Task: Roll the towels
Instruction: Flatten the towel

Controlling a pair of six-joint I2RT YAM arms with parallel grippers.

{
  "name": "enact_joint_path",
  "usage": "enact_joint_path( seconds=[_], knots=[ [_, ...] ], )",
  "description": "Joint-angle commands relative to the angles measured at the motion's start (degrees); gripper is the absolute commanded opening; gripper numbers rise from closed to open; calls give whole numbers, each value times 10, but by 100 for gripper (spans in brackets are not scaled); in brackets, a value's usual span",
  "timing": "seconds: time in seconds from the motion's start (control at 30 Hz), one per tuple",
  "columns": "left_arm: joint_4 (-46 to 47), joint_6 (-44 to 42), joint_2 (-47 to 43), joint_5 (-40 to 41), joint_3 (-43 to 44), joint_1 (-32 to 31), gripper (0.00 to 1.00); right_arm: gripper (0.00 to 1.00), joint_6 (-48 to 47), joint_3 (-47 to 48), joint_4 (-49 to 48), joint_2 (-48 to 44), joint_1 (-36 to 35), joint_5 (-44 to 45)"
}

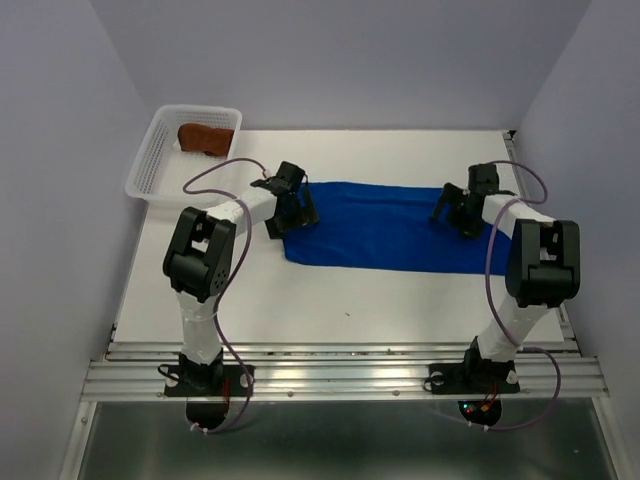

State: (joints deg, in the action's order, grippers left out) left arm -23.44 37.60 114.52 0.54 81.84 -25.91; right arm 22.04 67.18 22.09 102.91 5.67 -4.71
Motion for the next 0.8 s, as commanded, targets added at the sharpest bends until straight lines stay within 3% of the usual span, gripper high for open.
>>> enact_joint_path(
  seconds=[0.0, 0.17, 0.33, 0.43, 0.53, 0.6, 0.77],
  knots=[
    [-35, 6, -52, 22, -91, 22, 99, 100, 34, -39, -13, -14, -30, 1],
    [-39, 4, -102, 19, -171, 40, 99, 100, 50, -102, -14, -53, -64, -26],
    [-92, 1, -146, 52, -186, 41, 99, 100, 51, -121, -2, -111, -78, -45],
    [-139, -3, -176, 90, -152, 45, 99, 100, 32, -108, 3, -146, -78, -55],
    [-142, -4, -171, 100, -78, 57, 99, 100, 31, -68, 6, -162, -78, 6],
    [-137, 2, -149, 100, -14, 63, 99, 100, 34, -42, 11, -156, -78, 72],
    [-105, 10, -66, 104, 86, 82, 99, 100, 56, 39, 23, -113, -38, 126]
  ],
)
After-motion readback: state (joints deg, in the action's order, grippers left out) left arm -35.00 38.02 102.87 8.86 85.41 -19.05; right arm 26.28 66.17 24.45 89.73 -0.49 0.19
